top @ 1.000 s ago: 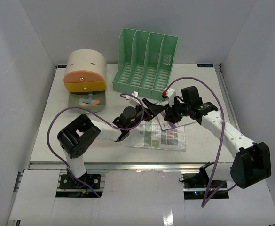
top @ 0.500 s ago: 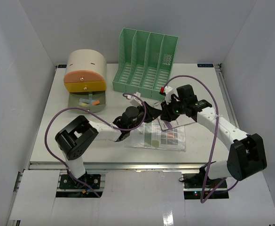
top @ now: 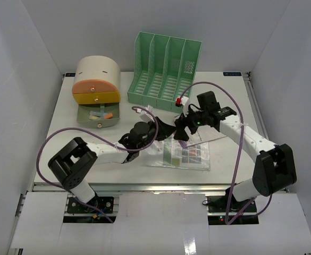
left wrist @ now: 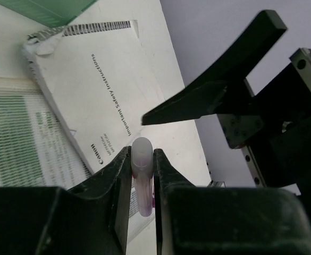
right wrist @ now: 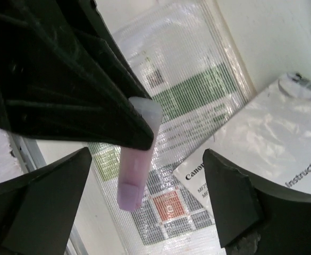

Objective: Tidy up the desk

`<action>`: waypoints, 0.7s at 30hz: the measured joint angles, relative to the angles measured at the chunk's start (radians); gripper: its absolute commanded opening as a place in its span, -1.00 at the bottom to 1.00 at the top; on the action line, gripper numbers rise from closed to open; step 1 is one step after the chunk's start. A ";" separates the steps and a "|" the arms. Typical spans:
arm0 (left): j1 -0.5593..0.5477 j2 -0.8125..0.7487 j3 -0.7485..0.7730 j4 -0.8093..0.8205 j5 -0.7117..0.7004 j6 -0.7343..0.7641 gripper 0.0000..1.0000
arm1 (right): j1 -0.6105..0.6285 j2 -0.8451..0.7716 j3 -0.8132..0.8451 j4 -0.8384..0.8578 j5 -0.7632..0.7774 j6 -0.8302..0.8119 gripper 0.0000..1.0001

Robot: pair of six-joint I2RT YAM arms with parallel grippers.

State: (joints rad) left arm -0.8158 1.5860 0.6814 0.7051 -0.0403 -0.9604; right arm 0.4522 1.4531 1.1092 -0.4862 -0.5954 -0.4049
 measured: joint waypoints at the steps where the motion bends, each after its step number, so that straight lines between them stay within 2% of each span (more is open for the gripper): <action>1: 0.022 -0.032 -0.030 -0.010 0.003 -0.003 -1.00 | 0.000 -0.001 0.007 -0.017 -0.021 -0.033 0.80; 3: 0.079 -0.096 -0.088 -0.028 0.015 -0.012 -1.00 | -0.002 -0.008 0.016 -0.050 -0.063 -0.101 0.80; 8: 0.300 -0.304 -0.222 -0.127 0.079 -0.023 -1.00 | -0.020 -0.070 0.005 -0.112 -0.125 -0.221 0.80; 14: 0.623 -0.524 -0.213 -0.302 0.145 -0.031 -1.00 | -0.092 -0.140 -0.067 -0.118 -0.185 -0.282 0.80; 17: 0.789 -0.548 -0.179 -0.378 0.178 -0.054 -1.00 | -0.152 -0.153 -0.120 -0.117 -0.216 -0.291 0.80; 21: 0.971 -0.485 -0.139 -0.443 0.211 -0.095 -0.99 | -0.231 -0.167 -0.182 -0.109 -0.266 -0.294 0.80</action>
State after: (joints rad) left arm 0.1550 1.1015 0.5426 0.2623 0.1708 -1.0553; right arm 0.2215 1.2864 0.9276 -0.5953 -0.8616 -0.6993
